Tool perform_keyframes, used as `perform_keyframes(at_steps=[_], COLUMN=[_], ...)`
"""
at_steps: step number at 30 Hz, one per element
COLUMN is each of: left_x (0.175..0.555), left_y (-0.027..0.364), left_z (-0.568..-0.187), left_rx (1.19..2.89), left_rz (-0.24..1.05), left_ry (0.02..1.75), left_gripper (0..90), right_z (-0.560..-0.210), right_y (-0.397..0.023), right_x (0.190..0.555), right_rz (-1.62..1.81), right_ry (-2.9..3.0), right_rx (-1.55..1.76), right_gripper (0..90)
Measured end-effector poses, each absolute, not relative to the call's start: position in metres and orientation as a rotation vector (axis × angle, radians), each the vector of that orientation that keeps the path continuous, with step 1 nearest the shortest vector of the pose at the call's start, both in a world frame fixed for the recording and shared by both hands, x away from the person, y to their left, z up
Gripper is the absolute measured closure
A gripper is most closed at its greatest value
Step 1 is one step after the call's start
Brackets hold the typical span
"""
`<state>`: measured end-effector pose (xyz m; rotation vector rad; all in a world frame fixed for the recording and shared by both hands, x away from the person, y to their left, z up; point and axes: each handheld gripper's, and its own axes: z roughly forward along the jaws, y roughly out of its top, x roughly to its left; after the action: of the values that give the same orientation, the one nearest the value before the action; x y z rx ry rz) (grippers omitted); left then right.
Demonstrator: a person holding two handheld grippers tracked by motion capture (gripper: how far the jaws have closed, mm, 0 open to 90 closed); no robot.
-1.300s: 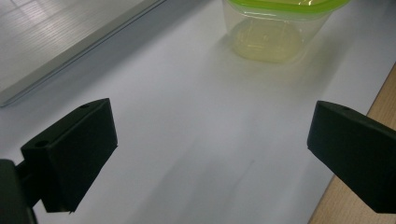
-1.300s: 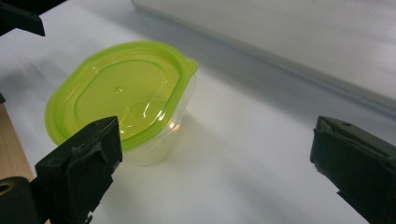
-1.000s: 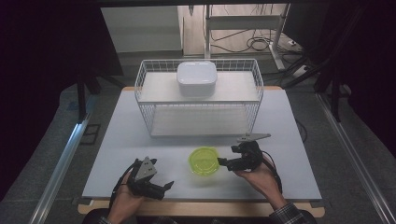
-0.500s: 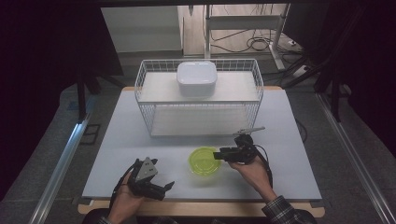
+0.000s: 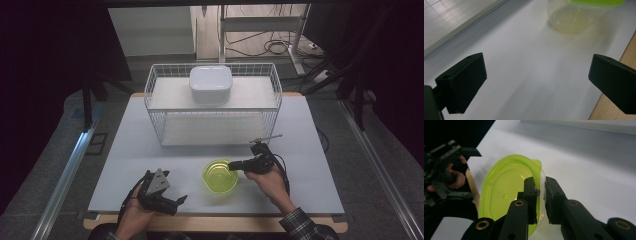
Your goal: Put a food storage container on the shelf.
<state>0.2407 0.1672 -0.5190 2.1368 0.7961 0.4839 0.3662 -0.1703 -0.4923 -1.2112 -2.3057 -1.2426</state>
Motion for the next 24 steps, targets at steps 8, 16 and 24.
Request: perform_keyframes(at_steps=[8,16,24], left_x=[0.241,0.241,0.241], left_y=[0.167,0.167,0.167], left_z=[-0.519,-0.519,-0.519], left_rx=[2.136,2.135,2.136], left_rz=[0.486,0.488,0.489], left_ry=[0.794,0.795,0.795], left_gripper=[1.2,1.2,1.2], right_z=[-0.484,-0.479,-0.478], right_y=[-0.176,-0.180,-0.183], right_x=[0.365,0.366,0.367], right_rz=[-1.305,-1.357,-1.376], right_ry=[-2.247,-2.212,-2.206], right_rx=[-1.225,-1.217,-1.241], right_gripper=[82.4,84.0,84.0])
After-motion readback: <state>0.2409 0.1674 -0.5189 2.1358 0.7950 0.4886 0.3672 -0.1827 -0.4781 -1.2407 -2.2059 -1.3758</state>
